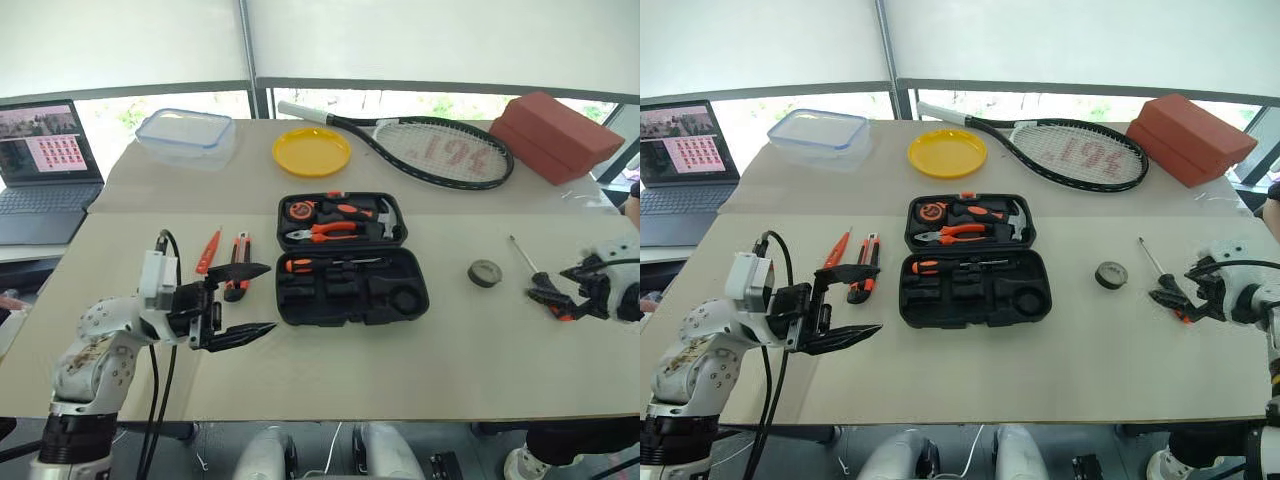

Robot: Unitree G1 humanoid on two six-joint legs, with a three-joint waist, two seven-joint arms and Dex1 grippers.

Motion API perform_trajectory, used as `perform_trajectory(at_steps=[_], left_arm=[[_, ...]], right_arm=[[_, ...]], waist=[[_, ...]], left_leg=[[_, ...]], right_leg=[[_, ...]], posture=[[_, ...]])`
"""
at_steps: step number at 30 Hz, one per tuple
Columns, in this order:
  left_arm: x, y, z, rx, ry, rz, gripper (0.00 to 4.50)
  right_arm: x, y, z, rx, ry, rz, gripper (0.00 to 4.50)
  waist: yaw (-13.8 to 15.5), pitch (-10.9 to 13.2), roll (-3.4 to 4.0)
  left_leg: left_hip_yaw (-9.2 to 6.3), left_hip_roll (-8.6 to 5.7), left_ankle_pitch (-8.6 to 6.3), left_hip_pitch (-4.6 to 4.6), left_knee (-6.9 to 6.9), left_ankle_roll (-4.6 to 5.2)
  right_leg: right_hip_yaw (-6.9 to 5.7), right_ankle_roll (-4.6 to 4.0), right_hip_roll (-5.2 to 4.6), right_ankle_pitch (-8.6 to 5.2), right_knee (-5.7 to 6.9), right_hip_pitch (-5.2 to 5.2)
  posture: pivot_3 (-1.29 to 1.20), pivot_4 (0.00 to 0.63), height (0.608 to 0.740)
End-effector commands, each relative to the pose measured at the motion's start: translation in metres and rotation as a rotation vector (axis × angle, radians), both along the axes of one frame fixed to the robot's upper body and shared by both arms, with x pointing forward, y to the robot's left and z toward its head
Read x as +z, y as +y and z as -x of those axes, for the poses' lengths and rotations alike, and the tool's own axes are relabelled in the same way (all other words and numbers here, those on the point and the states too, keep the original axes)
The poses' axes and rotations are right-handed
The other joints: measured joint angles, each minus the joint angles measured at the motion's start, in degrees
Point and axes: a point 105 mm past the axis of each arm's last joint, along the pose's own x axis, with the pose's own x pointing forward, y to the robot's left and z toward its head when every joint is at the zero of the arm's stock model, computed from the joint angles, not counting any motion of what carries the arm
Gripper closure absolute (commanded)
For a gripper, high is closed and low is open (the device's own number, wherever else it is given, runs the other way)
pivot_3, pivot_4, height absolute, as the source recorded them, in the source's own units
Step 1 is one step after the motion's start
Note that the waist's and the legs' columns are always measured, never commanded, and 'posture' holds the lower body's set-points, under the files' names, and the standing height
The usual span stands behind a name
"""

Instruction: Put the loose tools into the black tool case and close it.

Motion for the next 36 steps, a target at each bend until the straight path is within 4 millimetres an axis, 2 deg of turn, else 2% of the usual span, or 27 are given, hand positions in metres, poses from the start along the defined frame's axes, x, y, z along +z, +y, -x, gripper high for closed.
perform_trajectory(at_steps=[1, 2, 6, 7, 10, 13, 15, 18, 20, 21, 24, 26, 29, 32, 34, 36], left_arm=[[0.006, -0.004, 0.002, -0.015, -0.039, -0.004, 0.0], [0.006, -0.004, 0.002, -0.016, -0.039, -0.007, 0.0], [0.005, 0.0, 0.004, -0.002, -0.042, -0.02, 0.0], [0.004, 0.0, 0.004, -0.002, -0.041, -0.02, 0.0], [0.003, 0.0, 0.004, 0.002, -0.041, -0.02, 0.0], [0.002, -0.001, 0.004, 0.005, -0.041, -0.02, 0.0], [0.001, 0.0, 0.003, 0.015, -0.043, -0.017, 0.0], [0.004, 0.005, 0.002, 0.049, -0.043, 0.005, 0.0], [0.006, 0.01, 0.001, 0.083, -0.032, 0.024, 0.0], [0.005, 0.012, 0.001, 0.099, -0.024, 0.029, 0.0], [-0.005, 0.02, -0.001, 0.14, 0.003, 0.027, 0.0], [-0.013, 0.025, -0.002, 0.168, 0.016, 0.008, 0.0], [-0.021, 0.038, -0.008, 0.252, 0.037, -0.008, 0.0], [-0.025, 0.047, -0.009, 0.306, 0.054, -0.02, 0.0], [-0.025, 0.047, -0.006, 0.309, 0.06, -0.025, 0.0], [-0.024, 0.042, -0.004, 0.3, 0.06, -0.022, 0.0]], right_arm=[[-0.001, -0.01, 0.0, -0.026, 0.046, 0.042, 0.5], [-0.002, -0.011, -0.001, -0.029, 0.051, 0.048, 0.71], [0.003, -0.027, 0.002, -0.148, 0.058, 0.023, 2.14], [0.003, -0.03, 0.005, -0.156, 0.064, 0.025, 2.38], [0.004, -0.035, 0.008, -0.167, 0.054, 0.031, 3.46], [0.013, -0.039, 0.005, -0.187, 0.008, 0.028, 3.54], [0.035, -0.031, -0.006, -0.09, -0.12, 0.06, 3.54], [0.09, 0.0, -0.017, 0.124, -0.341, 0.026, 3.54], [0.116, 0.039, -0.014, 0.364, -0.353, 0.017, 3.54], [0.121, 0.062, -0.012, 0.488, -0.326, 0.036, 3.54], [0.113, 0.128, -0.01, 0.772, -0.233, 0.088, 3.54], [0.106, 0.164, -0.012, 0.889, -0.192, 0.119, 3.54], [0.094, 0.201, -0.034, 0.898, -0.163, 0.264, 3.54], [0.087, 0.237, -0.043, 0.999, -0.187, 0.33, 3.54], [0.072, 0.249, -0.045, 1.082, -0.158, 0.408, 3.54], [0.057, 0.253, -0.047, 1.132, -0.115, 0.458, 3.54]], waist=[[-0.1, 0.0, 0.02], [-0.1, 0.0, 0.02], [-0.2, 0.0, 0.03], [-0.2, 0.0, 0.03], [-0.1, 0.0, 0.03], [-0.2, 0.0, 0.03], [-0.3, 0.0, 0.04], [-0.6, 0.0, 0.21], [-0.9, 0.2, 0.5], [-1.1, 0.2, 0.61], [-1.2, 0.2, 0.59], [-1.3, 0.2, 0.52], [-1.1, 0.2, 0.49], [-0.1, 0.2, 0.49], [0.2, 0.2, 0.48], [0.6, 0.2, 0.48]], left_leg=[[0.0, 0.01, 0.02, -0.08, 0.0, -0.04], [0.0, 0.01, 0.12, -0.14, 0.0, -0.22], [0.01, 0.01, 0.12, -0.3, -0.02, -0.24], [0.01, 0.01, 0.12, -0.31, -0.02, -0.24], [0.01, 0.0, 0.11, -0.37, -0.01, -0.22], [0.01, 0.0, 0.11, -0.37, -0.01, -0.22], [0.01, 0.0, 0.11, -0.37, -0.02, -0.22], [0.05, 0.0, 0.11, -0.36, -0.02, -0.23], [0.07, 0.01, 0.11, -0.33, -0.04, -0.23], [0.06, 0.03, 0.11, -0.32, -0.05, -0.22], [0.03, 0.15, 0.08, -0.22, -0.13, -0.18], [-0.02, 0.22, 0.03, -0.16, -0.14, -0.1], [0.0, 0.17, 0.0, -0.21, -0.12, -0.05], [0.05, 0.04, 0.22, -0.79, 0.09, -0.41], [0.03, 0.04, 0.25, -1.19, 0.36, -0.45], [0.02, 0.05, 0.25, -1.3, 0.38, -0.46]], right_leg=[[-0.04, 0.03, -0.02, -0.02, -0.06, -0.02], [-0.05, 0.05, -0.03, -0.02, -0.15, -0.04], [-0.09, 0.22, -0.05, 0.08, -0.49, -0.04], [-0.09, 0.24, -0.04, 0.1, -0.54, -0.03], [-0.13, 0.26, -0.07, 0.11, -0.61, -0.03], [-0.13, 0.27, -0.08, 0.12, -0.61, -0.03], [-0.12, 0.27, -0.07, 0.12, -0.61, -0.03], [-0.06, 0.34, -0.06, 0.16, -0.61, -0.05], [0.0, 0.37, -0.02, 0.19, -0.61, -0.05], [0.03, 0.4, -0.02, 0.21, -0.6, -0.06], [-0.06, 0.38, 0.04, 0.23, -0.54, -0.05], [-0.16, 0.31, 0.07, 0.27, -0.54, -0.01], [-0.19, 0.2, 0.0, 0.33, -0.46, -0.08], [-0.17, 0.14, -0.11, 0.4, -0.22, -0.77], [-0.23, 0.15, -0.1, 0.38, 0.06, -1.12], [-0.33, 0.15, -0.07, 0.38, 0.09, -1.12]], posture=[[0.0, 0.15, 0.74], [0.0, 0.15, 0.74], [0.0, 0.15, 0.74], [0.0, 0.15, 0.74], [0.0, 0.15, 0.74], [0.0, 0.15, 0.74], [0.0, 0.15, 0.74], [0.0, 0.15, 0.74], [0.0, 0.15, 0.74], [0.0, 0.15, 0.74], [0.0, 0.15, 0.74], [0.0, 0.15, 0.74], [0.0, 0.15, 0.74], [0.0, 0.15, 0.74], [0.0, 0.15, 0.74], [0.0, 0.15, 0.74]])
